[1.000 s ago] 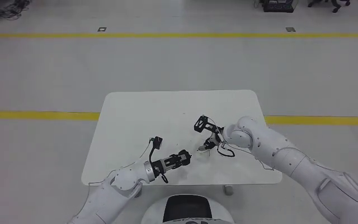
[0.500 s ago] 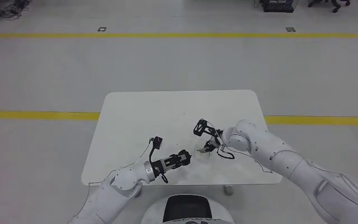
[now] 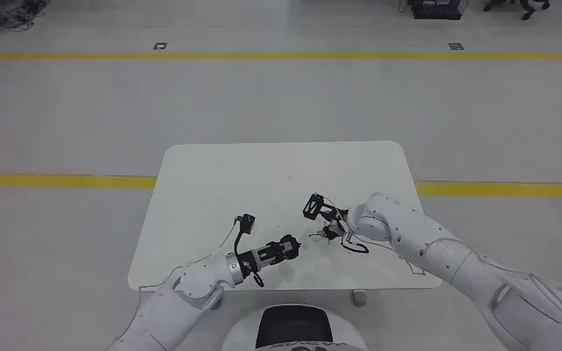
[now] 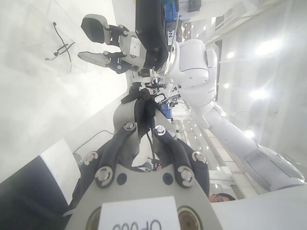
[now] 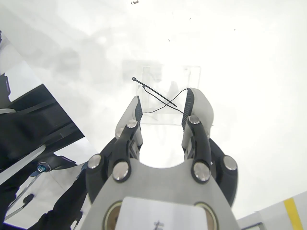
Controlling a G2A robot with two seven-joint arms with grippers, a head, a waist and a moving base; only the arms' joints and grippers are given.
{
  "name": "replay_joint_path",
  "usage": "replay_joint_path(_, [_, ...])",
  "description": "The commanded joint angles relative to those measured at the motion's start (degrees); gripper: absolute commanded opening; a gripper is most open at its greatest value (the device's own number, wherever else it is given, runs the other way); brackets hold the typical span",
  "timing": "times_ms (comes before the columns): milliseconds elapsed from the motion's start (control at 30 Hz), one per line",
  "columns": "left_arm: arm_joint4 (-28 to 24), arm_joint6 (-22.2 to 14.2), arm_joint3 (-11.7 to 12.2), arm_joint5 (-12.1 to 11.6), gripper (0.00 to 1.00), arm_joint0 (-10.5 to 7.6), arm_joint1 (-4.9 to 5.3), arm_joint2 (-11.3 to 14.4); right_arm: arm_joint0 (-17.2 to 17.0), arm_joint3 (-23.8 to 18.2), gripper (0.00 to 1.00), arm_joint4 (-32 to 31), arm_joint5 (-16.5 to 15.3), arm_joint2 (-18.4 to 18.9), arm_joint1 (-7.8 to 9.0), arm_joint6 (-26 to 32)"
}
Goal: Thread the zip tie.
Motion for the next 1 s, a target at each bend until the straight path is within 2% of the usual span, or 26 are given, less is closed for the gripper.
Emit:
replay_joint_path(0, [0.00,0.00,0.00,0.00,0.00,0.00,0.00,0.00,0.26,0.56,0.36,0.18,0.00,-0.64,-0.20,-0.51])
replay_joint_path(633, [0.00,0.00,0.00,0.00,0.00,0.00,0.00,0.00,3.40,7.41,0.33,2.41,0.00,-7.52,-3.13,-3.74])
replay_joint_path(967, [0.00,0.00,0.00,0.00,0.00,0.00,0.00,0.00,4.65,8.69,0.36,3.73,0.00,-9.65,-4.24,-4.00])
